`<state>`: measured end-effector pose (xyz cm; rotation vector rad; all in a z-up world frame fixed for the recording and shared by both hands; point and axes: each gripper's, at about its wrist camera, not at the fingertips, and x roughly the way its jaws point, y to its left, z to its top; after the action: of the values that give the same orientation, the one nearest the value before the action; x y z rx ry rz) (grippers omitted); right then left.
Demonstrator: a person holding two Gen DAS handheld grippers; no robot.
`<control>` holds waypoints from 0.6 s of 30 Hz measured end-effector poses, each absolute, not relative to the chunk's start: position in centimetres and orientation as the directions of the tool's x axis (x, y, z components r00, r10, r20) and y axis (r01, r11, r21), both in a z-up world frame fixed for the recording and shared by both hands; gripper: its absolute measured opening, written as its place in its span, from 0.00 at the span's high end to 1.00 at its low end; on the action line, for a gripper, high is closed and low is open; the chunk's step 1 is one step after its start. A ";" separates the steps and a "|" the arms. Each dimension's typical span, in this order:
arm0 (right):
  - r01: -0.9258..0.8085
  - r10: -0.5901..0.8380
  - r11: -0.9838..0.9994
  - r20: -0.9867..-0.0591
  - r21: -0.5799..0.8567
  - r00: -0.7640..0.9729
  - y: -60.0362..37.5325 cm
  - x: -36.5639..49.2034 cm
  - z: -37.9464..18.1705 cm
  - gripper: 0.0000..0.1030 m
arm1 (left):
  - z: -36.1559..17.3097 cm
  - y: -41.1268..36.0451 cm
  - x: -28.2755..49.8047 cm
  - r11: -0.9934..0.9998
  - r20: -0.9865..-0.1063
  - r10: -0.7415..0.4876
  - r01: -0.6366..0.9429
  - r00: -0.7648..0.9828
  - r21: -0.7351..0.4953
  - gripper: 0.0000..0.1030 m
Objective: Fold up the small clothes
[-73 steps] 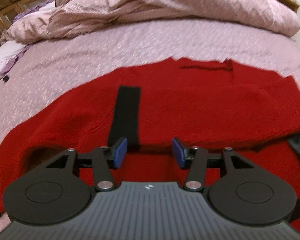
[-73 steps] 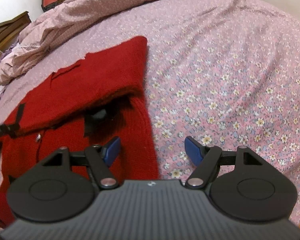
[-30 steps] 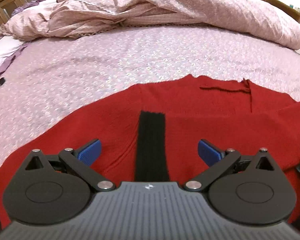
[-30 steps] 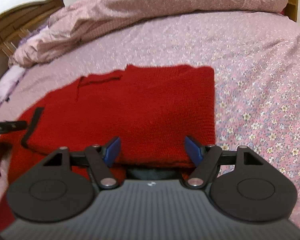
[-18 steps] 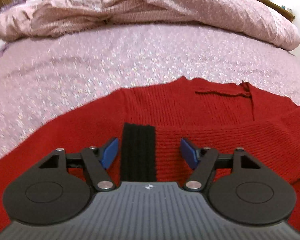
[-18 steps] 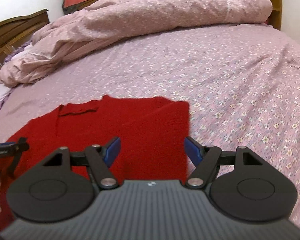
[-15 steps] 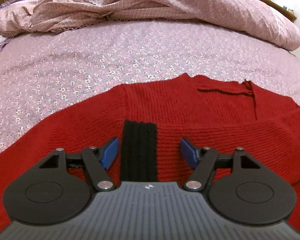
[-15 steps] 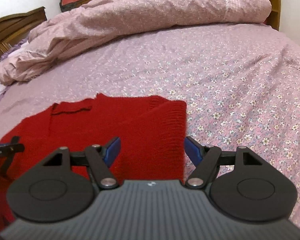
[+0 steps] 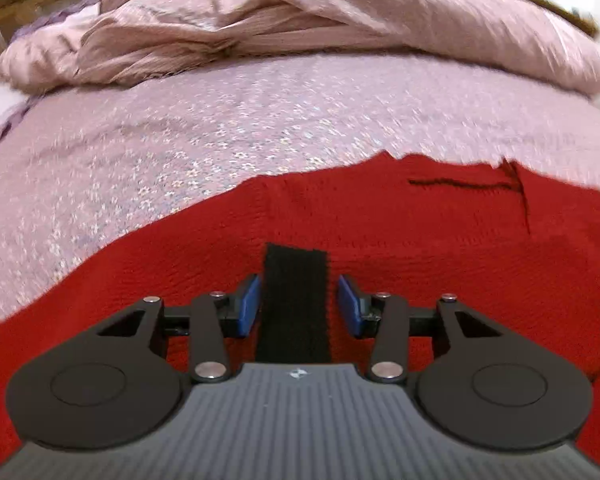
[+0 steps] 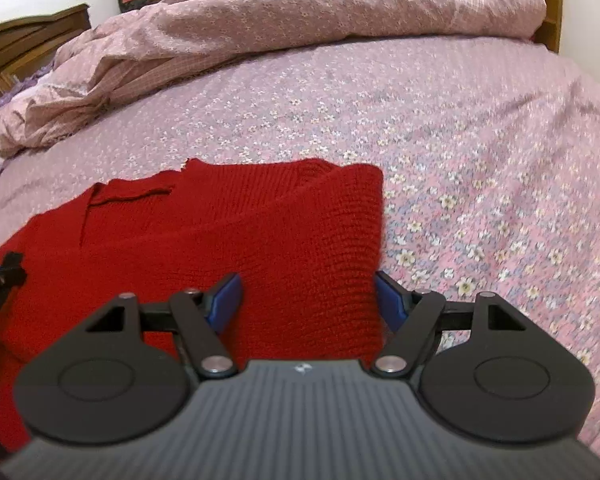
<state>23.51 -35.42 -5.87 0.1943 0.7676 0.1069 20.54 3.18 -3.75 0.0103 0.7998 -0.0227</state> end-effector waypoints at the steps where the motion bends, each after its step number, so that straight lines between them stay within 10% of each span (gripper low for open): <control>1: -0.025 0.168 0.976 -0.676 0.216 0.717 -35.4 23.4 -5.9 0.29 | -3.9 3.3 20.7 1.000 -0.716 -0.022 0.024 0.698 -0.007 0.52; 12: -0.004 0.169 0.968 -0.646 0.249 0.744 -35.5 22.7 -5.8 0.28 | -4.0 2.2 19.1 0.993 -0.659 -0.042 0.107 0.751 0.059 0.76; 18: 0.006 0.157 0.969 -0.633 0.247 0.758 -35.5 22.4 -5.2 0.28 | -3.1 3.7 20.8 0.993 -0.683 -0.111 0.062 0.722 -0.096 0.92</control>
<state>22.35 -35.52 -5.15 0.2412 0.7077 0.0834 20.78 3.66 -3.08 -0.0678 0.7583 -0.0957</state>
